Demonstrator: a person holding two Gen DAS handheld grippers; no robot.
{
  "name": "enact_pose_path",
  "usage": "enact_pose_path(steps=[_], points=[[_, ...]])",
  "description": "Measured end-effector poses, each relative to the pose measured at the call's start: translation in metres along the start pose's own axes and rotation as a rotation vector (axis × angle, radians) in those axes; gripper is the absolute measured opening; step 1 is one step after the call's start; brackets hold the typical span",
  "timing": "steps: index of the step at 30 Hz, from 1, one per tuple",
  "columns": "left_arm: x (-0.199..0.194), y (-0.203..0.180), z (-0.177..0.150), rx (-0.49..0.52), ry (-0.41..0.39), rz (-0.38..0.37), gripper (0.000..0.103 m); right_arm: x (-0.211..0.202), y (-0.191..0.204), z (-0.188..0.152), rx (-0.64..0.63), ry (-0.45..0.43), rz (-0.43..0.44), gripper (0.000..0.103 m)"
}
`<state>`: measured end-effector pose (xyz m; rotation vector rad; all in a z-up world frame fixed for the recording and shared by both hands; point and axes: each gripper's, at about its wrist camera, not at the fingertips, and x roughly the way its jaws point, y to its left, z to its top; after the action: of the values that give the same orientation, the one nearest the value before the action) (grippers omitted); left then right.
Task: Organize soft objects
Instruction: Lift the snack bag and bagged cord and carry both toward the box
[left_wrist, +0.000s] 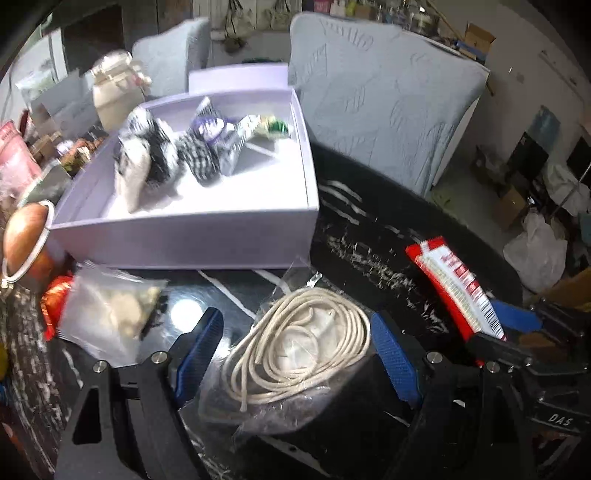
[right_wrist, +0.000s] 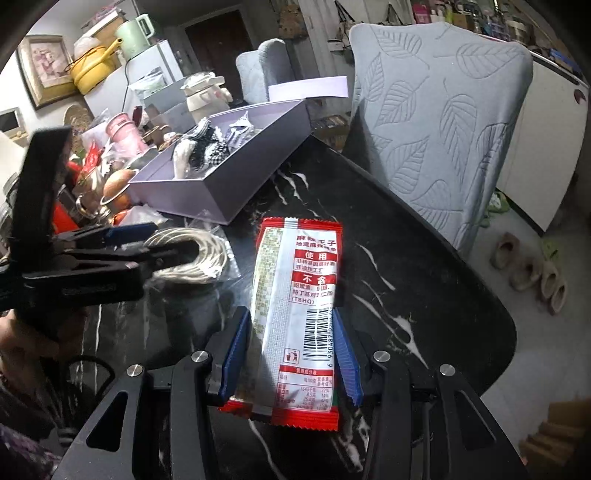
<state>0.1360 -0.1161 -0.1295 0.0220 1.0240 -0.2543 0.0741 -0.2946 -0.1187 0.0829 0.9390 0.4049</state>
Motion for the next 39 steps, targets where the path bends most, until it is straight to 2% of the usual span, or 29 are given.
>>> enact_pose_path(steps=[4,7,11,15,16,17,18,19,23,30,39], points=[[0.011,0.002,-0.005,-0.015,0.058,-0.065,0.082,0.002,-0.001,0.002,0.004,0.005,-0.001,0.044],[0.010,-0.003,-0.009,0.003,0.060,-0.082,0.082,0.003,0.000,0.002,0.002,0.011,0.001,0.044],[0.009,-0.012,-0.014,0.049,0.059,-0.052,0.082,0.004,0.002,0.001,-0.003,0.018,0.002,0.044],[0.010,-0.023,-0.020,0.128,0.041,0.010,0.082,0.001,0.003,-0.001,-0.010,0.014,-0.007,0.044],[0.010,-0.024,-0.022,0.126,0.030,0.003,0.080,0.001,0.003,-0.001,-0.010,0.014,-0.012,0.044],[0.008,-0.024,-0.024,0.117,-0.005,-0.010,0.063,0.001,0.003,-0.002,-0.010,0.015,-0.018,0.044],[0.006,-0.023,-0.024,0.113,-0.022,-0.006,0.053,0.000,0.003,-0.003,-0.010,0.015,-0.022,0.044],[0.005,-0.025,-0.026,0.110,-0.027,0.001,0.047,0.000,0.003,-0.004,-0.009,0.015,-0.026,0.044],[0.002,-0.021,-0.027,0.082,-0.030,-0.034,0.042,-0.001,0.002,-0.010,0.005,0.020,-0.035,0.044],[-0.006,-0.023,-0.036,0.058,-0.027,-0.070,0.040,-0.001,0.008,-0.018,0.007,0.023,-0.048,0.044],[-0.029,-0.014,-0.057,0.016,-0.044,-0.064,0.040,-0.006,0.025,-0.027,-0.011,0.014,-0.035,0.044]])
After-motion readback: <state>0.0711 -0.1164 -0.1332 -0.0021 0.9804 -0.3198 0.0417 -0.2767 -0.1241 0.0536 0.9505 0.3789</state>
